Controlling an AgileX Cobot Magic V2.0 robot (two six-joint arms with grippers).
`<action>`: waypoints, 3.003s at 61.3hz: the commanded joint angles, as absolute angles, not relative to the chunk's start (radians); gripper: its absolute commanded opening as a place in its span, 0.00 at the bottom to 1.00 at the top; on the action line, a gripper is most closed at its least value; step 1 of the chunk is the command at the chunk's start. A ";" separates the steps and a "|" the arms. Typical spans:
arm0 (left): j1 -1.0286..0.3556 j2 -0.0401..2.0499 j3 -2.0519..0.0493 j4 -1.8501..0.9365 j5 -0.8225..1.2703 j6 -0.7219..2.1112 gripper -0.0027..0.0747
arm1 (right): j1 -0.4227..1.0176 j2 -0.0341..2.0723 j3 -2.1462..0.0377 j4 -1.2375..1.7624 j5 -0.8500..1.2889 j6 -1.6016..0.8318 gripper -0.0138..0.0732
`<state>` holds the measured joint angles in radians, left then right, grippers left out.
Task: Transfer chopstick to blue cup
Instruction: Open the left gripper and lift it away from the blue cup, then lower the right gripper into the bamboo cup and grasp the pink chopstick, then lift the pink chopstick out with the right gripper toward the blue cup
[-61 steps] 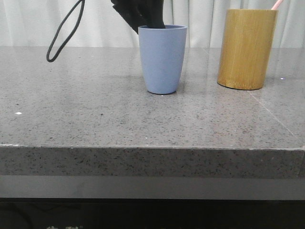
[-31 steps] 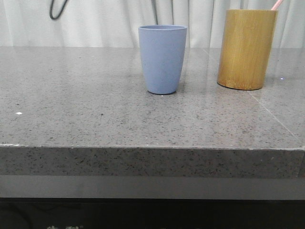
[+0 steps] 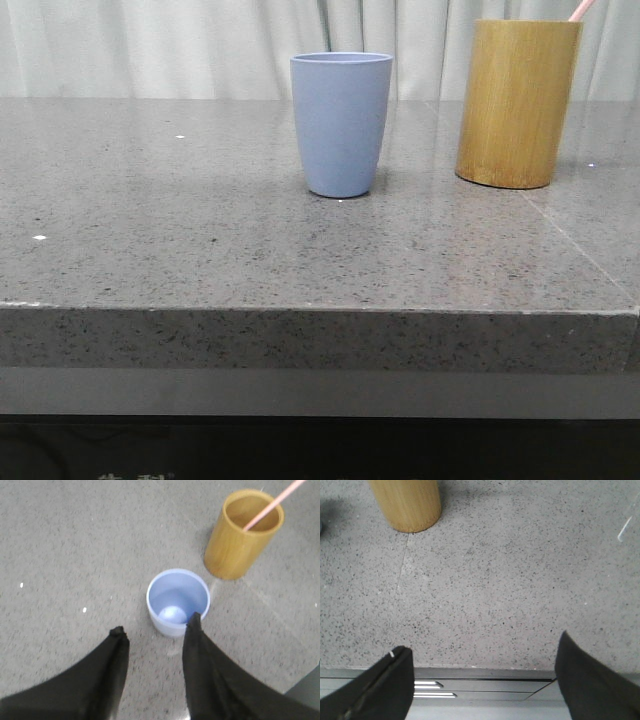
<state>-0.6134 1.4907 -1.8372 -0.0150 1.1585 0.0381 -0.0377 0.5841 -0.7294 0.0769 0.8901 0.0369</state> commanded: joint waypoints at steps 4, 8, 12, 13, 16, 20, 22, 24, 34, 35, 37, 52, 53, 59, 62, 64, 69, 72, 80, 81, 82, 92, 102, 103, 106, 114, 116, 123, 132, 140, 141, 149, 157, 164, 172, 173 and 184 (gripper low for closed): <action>-0.623 1.272 -1.582 -0.013 0.949 0.043 0.39 | -0.035 0.594 -0.763 0.098 0.810 0.098 0.84; -0.623 1.191 -1.455 -0.013 0.885 0.043 0.39 | -0.035 0.594 -0.767 0.130 0.790 0.102 0.84; -0.623 1.127 -1.345 -0.013 0.829 0.043 0.39 | -0.035 0.599 -0.778 0.157 0.773 0.102 0.84; -0.623 1.104 -1.322 -0.013 0.818 0.043 0.39 | -0.035 0.602 -0.785 0.168 0.771 0.102 0.84; -0.623 1.063 -1.263 -0.013 0.790 0.043 0.39 | -0.035 0.618 -0.801 0.179 0.767 0.102 0.84; -0.623 1.011 -1.188 -0.013 0.765 0.043 0.39 | -0.035 0.653 -0.834 0.179 0.755 0.102 0.84; -0.623 0.988 -1.161 -0.015 0.763 0.043 0.39 | -0.035 0.679 -0.855 0.178 0.746 0.102 0.84; -0.623 0.968 -1.145 -0.017 0.763 0.043 0.39 | -0.035 0.703 -0.879 0.178 0.739 0.102 0.84; -0.623 0.922 -1.108 -0.022 0.765 0.043 0.39 | -0.038 0.885 -1.025 0.179 0.728 0.102 0.84; -0.623 0.920 -1.107 -0.022 0.768 0.043 0.39 | -0.040 0.903 -1.049 0.179 0.728 0.102 0.84; -0.623 0.918 -1.107 -0.022 0.775 0.043 0.39 | -0.045 0.939 -1.081 0.179 0.728 0.102 0.84; -0.623 0.918 -1.107 -0.036 0.781 0.043 0.39 | -0.101 1.227 -1.372 0.231 0.792 0.099 0.84; -0.623 0.918 -1.107 -0.036 0.781 0.043 0.39 | -0.101 1.251 -1.388 0.231 0.802 0.097 0.84; -0.623 0.918 -1.107 -0.036 0.781 0.043 0.39 | -0.101 1.349 -1.500 0.262 0.851 0.061 0.84; -0.623 0.918 -1.107 -0.036 0.781 0.043 0.39 | -0.101 1.399 -1.551 0.292 0.882 0.032 0.84; -0.623 0.918 -1.107 -0.036 0.781 0.043 0.39 | -0.101 1.432 -1.585 0.314 0.905 0.009 0.84; -0.623 0.918 -1.107 -0.038 0.781 0.043 0.39 | -0.101 1.504 -1.655 0.364 0.948 -0.035 0.84; -0.623 0.918 -1.107 -0.042 0.781 0.043 0.39 | -0.101 1.541 -1.685 0.387 0.969 -0.050 0.84; -0.623 0.918 -1.107 -0.061 0.781 0.043 0.39 | -0.101 1.616 -1.753 0.461 1.003 -0.085 0.84; -0.623 0.918 -1.107 -0.061 0.781 0.043 0.39 | -0.101 1.622 -1.757 0.467 1.007 -0.085 0.84; -0.623 0.918 -1.107 -0.063 0.781 0.043 0.39 | -0.101 1.628 -1.762 0.472 1.011 -0.090 0.84; -0.623 0.918 -1.107 -0.063 0.785 0.043 0.39 | -0.101 1.651 -1.774 0.496 1.051 -0.104 0.82; -0.623 0.918 -1.107 -0.063 0.785 0.043 0.39 | -0.101 1.651 -1.776 0.496 1.065 -0.109 0.66; -0.623 0.918 -1.107 -0.063 0.785 0.043 0.39 | -0.101 1.651 -1.776 0.496 1.063 -0.109 0.64; -0.623 0.918 -1.107 -0.063 0.785 0.043 0.39 | -0.101 1.651 -1.776 0.496 1.063 -0.109 0.57; -0.623 0.918 -1.107 -0.063 0.785 0.043 0.39 | -0.101 1.651 -1.776 0.503 1.071 -0.109 0.42; -0.623 0.918 -1.107 -0.063 0.785 0.043 0.39 | -0.101 1.651 -1.776 0.505 1.071 -0.109 0.40; -0.623 0.918 -1.107 -0.063 0.785 0.043 0.39 | -0.101 1.651 -1.776 0.505 1.078 -0.112 0.31; -0.623 0.918 -1.107 -0.063 0.785 0.043 0.39 | -0.101 1.651 -1.783 0.505 1.088 -0.118 0.18; -0.623 0.918 -1.107 -0.063 0.785 0.043 0.39 | -0.101 1.650 -1.815 0.505 1.101 -0.121 0.10; -0.623 0.918 -1.107 -0.063 0.785 0.043 0.39 | -0.101 1.650 -1.820 0.505 1.103 -0.121 0.09; -0.623 0.918 -1.107 -0.063 0.785 0.043 0.39 | -0.101 1.641 -1.895 0.501 1.149 -0.130 0.09; -0.623 0.918 -1.107 -0.063 0.785 0.043 0.39 | -0.099 1.605 -1.992 0.474 1.198 -0.146 0.09; -0.623 0.918 -1.107 -0.063 0.785 0.043 0.39 | -0.097 1.555 -2.059 0.455 1.239 -0.147 0.09; -0.623 0.918 -1.107 -0.063 0.785 0.043 0.39 | -0.075 1.468 -2.080 0.434 1.249 -0.157 0.09; -0.623 0.918 -1.107 -0.063 0.785 0.043 0.39 | -0.069 1.456 -2.080 0.434 1.250 -0.159 0.09; -0.623 0.918 -1.107 -0.063 0.785 0.043 0.39 | 0.049 1.394 -2.080 0.434 1.235 -0.178 0.09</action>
<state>-0.6151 0.9321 -1.0790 -0.0515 0.8496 0.0408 -0.0074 1.4413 -2.0550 0.4191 1.2712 -0.1570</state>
